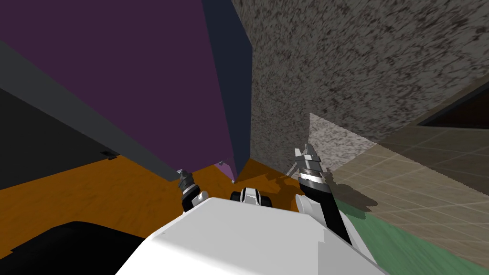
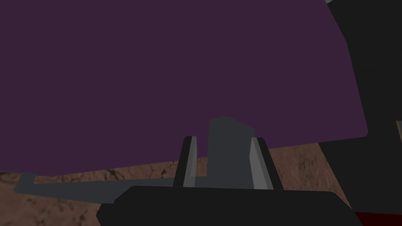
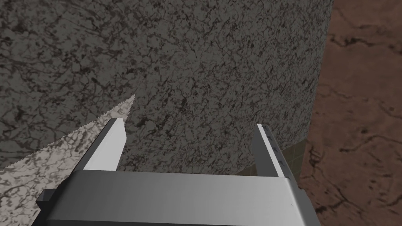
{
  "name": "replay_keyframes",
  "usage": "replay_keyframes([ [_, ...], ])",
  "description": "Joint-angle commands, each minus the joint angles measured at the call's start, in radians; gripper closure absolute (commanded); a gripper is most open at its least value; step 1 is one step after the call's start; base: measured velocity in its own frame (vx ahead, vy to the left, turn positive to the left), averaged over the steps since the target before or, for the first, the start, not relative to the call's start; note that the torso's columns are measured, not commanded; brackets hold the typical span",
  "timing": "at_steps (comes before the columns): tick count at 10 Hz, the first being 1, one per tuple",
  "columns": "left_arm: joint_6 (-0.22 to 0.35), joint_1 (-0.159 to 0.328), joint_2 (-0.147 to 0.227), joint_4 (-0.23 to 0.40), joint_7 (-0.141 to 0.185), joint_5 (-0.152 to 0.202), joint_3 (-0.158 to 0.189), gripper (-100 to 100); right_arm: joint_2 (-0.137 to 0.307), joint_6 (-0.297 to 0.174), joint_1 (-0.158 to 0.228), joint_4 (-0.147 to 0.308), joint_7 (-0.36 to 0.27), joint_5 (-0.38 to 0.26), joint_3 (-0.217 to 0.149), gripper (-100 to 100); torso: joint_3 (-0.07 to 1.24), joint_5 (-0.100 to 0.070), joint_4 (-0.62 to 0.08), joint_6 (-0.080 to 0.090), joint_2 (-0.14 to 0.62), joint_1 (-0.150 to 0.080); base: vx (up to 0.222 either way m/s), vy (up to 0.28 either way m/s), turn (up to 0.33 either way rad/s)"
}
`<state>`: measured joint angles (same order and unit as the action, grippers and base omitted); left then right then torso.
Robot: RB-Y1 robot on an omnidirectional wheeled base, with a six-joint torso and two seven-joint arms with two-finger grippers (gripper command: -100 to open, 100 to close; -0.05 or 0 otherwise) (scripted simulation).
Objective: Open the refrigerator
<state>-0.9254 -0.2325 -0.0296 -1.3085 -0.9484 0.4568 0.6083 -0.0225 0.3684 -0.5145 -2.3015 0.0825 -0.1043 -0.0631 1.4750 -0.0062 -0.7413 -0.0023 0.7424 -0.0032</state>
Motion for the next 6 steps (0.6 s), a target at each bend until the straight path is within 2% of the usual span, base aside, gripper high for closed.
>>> replay_keyframes([
  [1, -0.021, -0.013, -0.005, -0.020, -0.035, 0.041, 0.037, 100, 0.000, 0.000, 0.000, 0.000, 0.000, 0.000, 0.000, 0, -0.001, 0.000, 0.000, -0.002, 0.003, -0.001, -0.015, -0.216, 0.113],
  [2, 0.035, -0.005, 0.008, -0.040, -0.034, 0.042, 0.032, -100, 0.000, 0.000, 0.000, 0.000, 0.000, 0.000, 0.000, 0, -0.003, 0.000, -0.001, -0.005, 0.006, -0.001, -0.008, -0.133, 0.047],
  [4, 0.080, 0.002, 0.020, -0.071, -0.046, 0.055, 0.042, -100, 0.000, 0.000, 0.000, 0.000, 0.000, 0.000, 0.000, 0, 0.000, 0.003, 0.000, 0.002, -0.001, 0.011, -0.020, -0.040, 0.013],
  [6, 0.126, 0.009, 0.032, -0.102, -0.059, 0.067, 0.052, -100, 0.000, 0.000, 0.000, 0.000, 0.000, 0.000, 0.000, 0, 0.003, 0.000, 0.001, 0.000, -0.004, 0.003, -0.010, -0.006, 0.017],
])
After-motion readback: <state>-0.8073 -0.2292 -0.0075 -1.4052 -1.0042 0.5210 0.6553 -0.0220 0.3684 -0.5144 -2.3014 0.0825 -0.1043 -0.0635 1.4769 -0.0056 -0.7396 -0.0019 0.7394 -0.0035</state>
